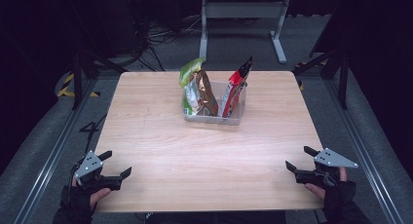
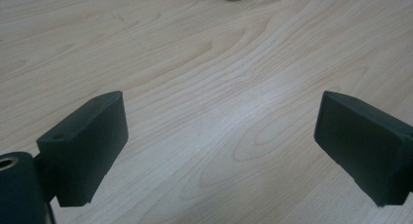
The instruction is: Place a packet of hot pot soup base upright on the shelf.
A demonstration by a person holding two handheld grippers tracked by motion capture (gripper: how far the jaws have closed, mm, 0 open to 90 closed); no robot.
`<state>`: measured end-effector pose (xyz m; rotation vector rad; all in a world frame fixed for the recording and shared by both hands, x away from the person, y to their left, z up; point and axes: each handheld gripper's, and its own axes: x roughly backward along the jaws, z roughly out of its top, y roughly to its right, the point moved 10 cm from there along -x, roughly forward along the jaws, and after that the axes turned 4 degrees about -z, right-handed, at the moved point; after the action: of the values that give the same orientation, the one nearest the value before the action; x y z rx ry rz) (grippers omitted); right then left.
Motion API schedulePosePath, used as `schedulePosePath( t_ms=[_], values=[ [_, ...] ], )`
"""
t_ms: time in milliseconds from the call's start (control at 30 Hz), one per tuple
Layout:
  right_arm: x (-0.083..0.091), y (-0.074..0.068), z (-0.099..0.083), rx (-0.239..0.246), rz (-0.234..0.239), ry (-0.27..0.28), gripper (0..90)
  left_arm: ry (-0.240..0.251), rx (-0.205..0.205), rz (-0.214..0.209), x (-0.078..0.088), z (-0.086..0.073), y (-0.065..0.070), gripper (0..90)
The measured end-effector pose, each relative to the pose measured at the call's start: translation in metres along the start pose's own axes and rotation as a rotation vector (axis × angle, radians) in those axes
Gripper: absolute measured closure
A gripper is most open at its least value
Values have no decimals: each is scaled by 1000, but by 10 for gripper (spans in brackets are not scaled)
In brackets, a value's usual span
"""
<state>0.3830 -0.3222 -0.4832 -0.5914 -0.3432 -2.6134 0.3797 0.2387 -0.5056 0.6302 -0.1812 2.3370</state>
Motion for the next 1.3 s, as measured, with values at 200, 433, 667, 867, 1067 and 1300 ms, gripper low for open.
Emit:
schedulePosePath(
  t_ms=[200, 433, 667, 867, 1067, 1300],
  values=[
    [1, -1, 1, 7, -2, 2, 135, 8, -6, -3, 0, 4, 2, 60],
    [-2, -4, 2, 21, -3, -4, 135, -2, 3, -13, -2, 0, 2, 60],
    [-1, -10, 1, 39, 2, -20, 140, -7, -6, -34, -9, 6, 7, 60],
    [-3, -11, 5, 42, 7, -19, 144, -20, -26, -49, -11, 6, 12, 61],
    [-8, -17, 10, 64, 23, -13, 144, -26, -9, -36, -3, -2, 12, 61],
    [-16, -20, 9, 87, 40, -25, 145, -28, -1, -12, 1, -5, 7, 61]
  ],
)
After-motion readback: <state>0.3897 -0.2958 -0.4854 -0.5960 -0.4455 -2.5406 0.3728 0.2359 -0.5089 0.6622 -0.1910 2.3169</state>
